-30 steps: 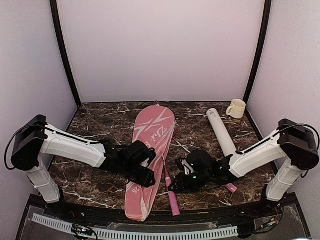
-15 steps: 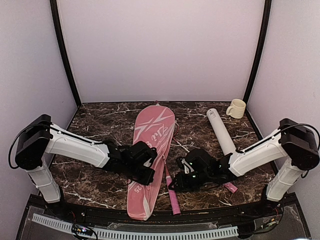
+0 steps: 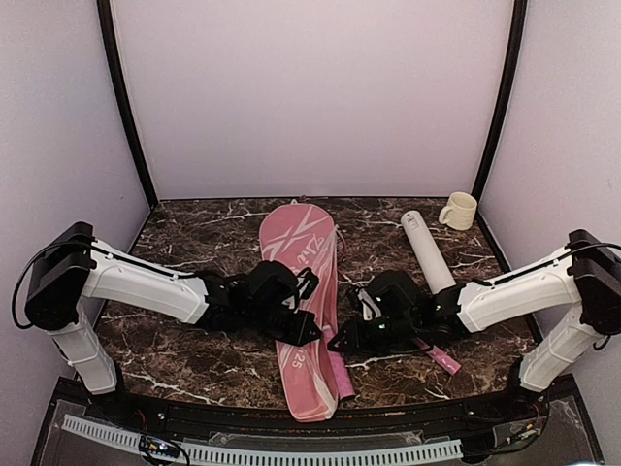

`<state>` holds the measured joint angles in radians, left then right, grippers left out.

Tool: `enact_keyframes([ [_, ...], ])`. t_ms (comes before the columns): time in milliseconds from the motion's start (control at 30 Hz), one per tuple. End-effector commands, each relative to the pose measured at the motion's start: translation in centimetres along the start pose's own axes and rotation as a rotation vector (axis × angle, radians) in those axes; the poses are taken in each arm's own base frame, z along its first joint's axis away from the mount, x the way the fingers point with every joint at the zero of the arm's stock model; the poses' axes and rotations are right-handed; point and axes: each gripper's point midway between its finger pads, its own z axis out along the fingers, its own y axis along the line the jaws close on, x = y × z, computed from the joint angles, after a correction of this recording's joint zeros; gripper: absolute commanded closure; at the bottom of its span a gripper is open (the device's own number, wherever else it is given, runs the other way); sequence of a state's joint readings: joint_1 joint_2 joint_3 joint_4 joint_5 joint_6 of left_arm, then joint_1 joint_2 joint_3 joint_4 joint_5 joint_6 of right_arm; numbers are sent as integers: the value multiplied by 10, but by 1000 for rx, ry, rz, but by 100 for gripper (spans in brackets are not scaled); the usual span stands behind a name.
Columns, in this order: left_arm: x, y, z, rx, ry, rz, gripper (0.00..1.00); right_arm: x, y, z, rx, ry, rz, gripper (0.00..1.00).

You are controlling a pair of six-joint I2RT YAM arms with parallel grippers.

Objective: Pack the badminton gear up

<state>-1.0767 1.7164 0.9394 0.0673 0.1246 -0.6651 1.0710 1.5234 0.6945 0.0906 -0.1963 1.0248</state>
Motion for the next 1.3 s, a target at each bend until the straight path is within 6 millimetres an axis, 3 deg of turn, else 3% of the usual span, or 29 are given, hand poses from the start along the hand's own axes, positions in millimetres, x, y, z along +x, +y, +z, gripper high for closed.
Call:
enact_keyframes([
  [0,-11,-37,-12,160,-34,-1,100,-37,24,-8,-64,-129,-29,78],
  [567,-17,-68,-23,311,-51,19,100,-62,21,3,-55,-201,-57,78],
  [867,-23,-82,-33,364,-69,38,100,-68,5,20,-12,-200,-61,79],
  [1267,-27,-87,-49,377,-86,48,100,-72,-17,26,40,-217,-34,80],
])
